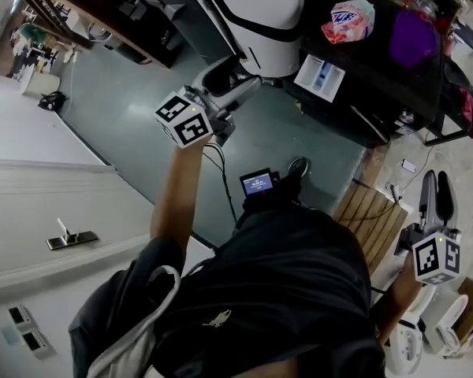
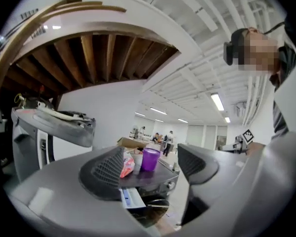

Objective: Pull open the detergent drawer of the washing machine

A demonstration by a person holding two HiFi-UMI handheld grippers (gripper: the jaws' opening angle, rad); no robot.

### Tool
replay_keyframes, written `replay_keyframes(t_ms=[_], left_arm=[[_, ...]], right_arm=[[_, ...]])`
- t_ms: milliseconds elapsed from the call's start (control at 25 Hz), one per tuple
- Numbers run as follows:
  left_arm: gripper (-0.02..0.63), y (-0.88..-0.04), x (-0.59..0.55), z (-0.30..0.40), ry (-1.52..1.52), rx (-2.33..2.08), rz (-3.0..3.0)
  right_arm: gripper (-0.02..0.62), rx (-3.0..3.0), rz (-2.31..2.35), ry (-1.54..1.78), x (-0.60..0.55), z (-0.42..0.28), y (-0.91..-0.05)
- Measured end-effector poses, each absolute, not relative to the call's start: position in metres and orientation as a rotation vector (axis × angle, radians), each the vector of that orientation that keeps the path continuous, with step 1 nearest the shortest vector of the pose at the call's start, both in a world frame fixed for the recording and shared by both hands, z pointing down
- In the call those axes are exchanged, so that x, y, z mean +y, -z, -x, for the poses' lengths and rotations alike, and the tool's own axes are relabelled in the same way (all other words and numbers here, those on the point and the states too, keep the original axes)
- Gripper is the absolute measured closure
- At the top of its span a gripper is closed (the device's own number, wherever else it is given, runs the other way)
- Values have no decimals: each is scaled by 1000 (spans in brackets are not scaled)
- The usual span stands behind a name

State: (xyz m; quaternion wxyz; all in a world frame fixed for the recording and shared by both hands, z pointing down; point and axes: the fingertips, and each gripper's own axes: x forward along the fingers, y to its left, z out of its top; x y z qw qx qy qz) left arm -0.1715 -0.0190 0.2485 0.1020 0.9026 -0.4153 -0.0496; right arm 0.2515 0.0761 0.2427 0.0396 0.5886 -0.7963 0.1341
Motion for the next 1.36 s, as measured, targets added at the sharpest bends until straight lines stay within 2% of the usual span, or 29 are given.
replay_keyframes(t_ms=[280, 400, 640, 1360], left_arm=[[220, -205, 12, 153, -20, -1451, -2790], [224, -192, 26, 134, -96, -1469, -2866], [224, -175, 39, 106, -135, -1435, -2967], [224, -210, 26, 76, -218, -1317, -2883]], right_arm=[[453, -2522, -1814, -226, 84, -233, -199], [488, -2484, -1778, -120, 89, -229, -197], [488, -2464, -1787, -68, 97, -231, -194], [488, -2415, -1802, -87, 104, -258, -203]])
